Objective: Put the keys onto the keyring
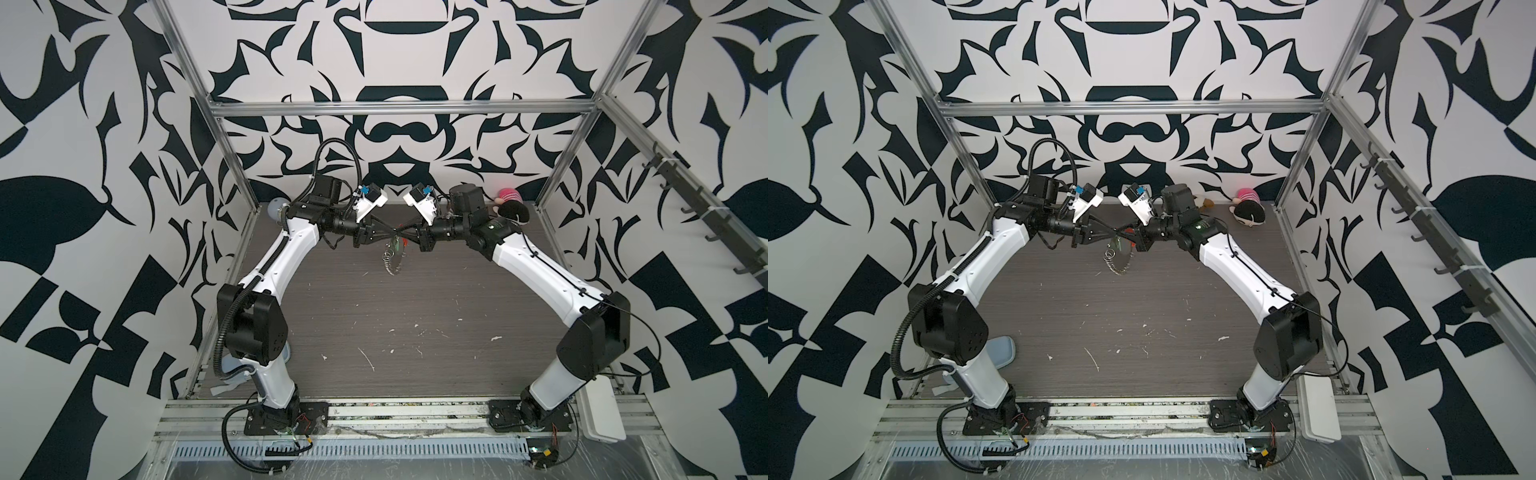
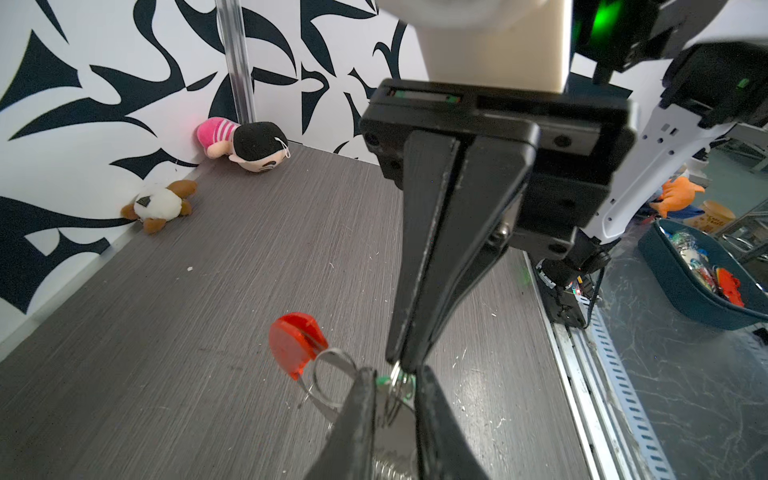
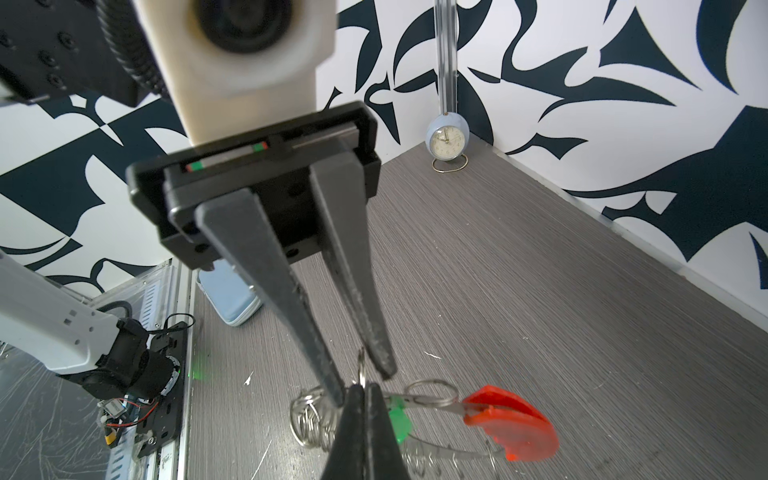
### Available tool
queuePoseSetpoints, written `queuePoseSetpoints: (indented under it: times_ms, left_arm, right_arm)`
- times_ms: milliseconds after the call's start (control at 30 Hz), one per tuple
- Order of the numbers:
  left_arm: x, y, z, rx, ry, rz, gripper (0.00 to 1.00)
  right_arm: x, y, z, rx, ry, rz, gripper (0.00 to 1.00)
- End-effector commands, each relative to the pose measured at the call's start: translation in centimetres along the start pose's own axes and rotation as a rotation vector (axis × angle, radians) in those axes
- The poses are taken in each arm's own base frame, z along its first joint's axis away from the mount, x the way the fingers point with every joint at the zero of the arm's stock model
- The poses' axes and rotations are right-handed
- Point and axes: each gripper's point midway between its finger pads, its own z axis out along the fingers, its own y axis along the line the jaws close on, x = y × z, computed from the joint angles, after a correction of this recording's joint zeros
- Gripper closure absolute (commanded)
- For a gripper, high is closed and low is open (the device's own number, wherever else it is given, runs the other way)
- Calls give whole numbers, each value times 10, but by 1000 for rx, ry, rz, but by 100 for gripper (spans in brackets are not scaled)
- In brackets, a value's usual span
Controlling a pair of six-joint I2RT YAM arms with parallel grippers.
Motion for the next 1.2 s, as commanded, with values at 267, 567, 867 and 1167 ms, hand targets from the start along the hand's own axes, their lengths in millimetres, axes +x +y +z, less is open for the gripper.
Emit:
queuePoseSetpoints:
  times_ms: [267, 567, 867, 1167]
  left_arm:
    - [-6, -8, -5, 39, -24, -30, 100]
    - [-24, -8, -7, 28, -143, -17, 100]
    - [-61, -5, -16, -36, -429, 21, 100]
    - [-77, -8, -20, 8, -618, 3, 100]
  right_arm:
    - [-39, 29, -16, -53, -100, -75, 100]
    - [-58, 10, -35, -6, -210, 113, 70]
    - [-69, -12, -56, -142, -356, 336, 62]
    - [-76, -8, -49, -244, -390, 358, 62]
